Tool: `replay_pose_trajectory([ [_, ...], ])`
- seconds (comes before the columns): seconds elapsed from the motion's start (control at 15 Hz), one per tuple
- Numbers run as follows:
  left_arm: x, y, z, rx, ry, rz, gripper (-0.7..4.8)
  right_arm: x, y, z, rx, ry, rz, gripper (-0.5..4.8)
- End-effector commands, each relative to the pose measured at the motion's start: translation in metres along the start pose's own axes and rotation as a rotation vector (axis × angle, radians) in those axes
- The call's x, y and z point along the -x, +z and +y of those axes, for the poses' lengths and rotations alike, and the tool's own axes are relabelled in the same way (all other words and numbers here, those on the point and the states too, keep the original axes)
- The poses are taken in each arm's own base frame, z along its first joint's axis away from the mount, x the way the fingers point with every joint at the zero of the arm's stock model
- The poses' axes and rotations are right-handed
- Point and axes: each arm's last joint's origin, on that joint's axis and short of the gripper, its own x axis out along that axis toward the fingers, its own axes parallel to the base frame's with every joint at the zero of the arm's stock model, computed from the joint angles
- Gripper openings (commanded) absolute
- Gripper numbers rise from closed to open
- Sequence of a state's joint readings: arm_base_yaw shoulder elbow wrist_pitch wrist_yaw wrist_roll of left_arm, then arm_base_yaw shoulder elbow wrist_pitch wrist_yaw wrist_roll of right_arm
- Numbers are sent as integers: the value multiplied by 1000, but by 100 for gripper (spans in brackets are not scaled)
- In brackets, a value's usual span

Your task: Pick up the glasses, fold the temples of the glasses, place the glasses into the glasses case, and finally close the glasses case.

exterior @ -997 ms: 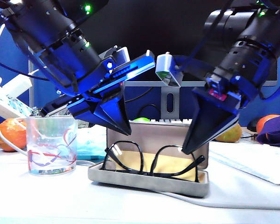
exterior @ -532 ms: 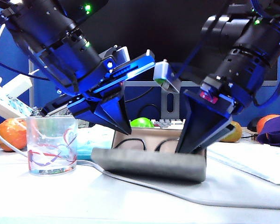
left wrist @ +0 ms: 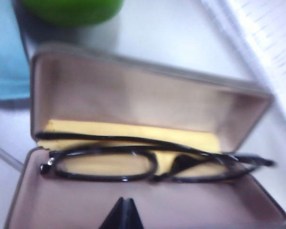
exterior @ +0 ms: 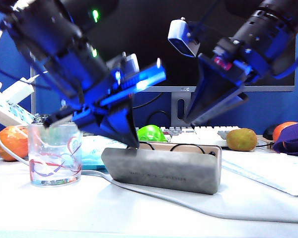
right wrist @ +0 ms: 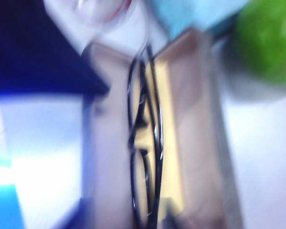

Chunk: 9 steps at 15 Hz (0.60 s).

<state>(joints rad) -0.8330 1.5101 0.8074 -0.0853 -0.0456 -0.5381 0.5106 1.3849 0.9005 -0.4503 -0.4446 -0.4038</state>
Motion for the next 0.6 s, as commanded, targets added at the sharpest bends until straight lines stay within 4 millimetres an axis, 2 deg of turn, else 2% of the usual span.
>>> replay_pose_trajectory([
  [0.07, -1, 2, -1, -2, -9, -21, -3, -5, 5, -4, -1, -15, -47, -6],
  [0.4, -1, 3, -2, -1, -16, -40, -3, -14, 2, -8, -25, -12, -26, -6],
  [0.6, -1, 3, -2, -1, -16, -40, -4, -29, -5, -10, -55, 29, 29, -5],
])
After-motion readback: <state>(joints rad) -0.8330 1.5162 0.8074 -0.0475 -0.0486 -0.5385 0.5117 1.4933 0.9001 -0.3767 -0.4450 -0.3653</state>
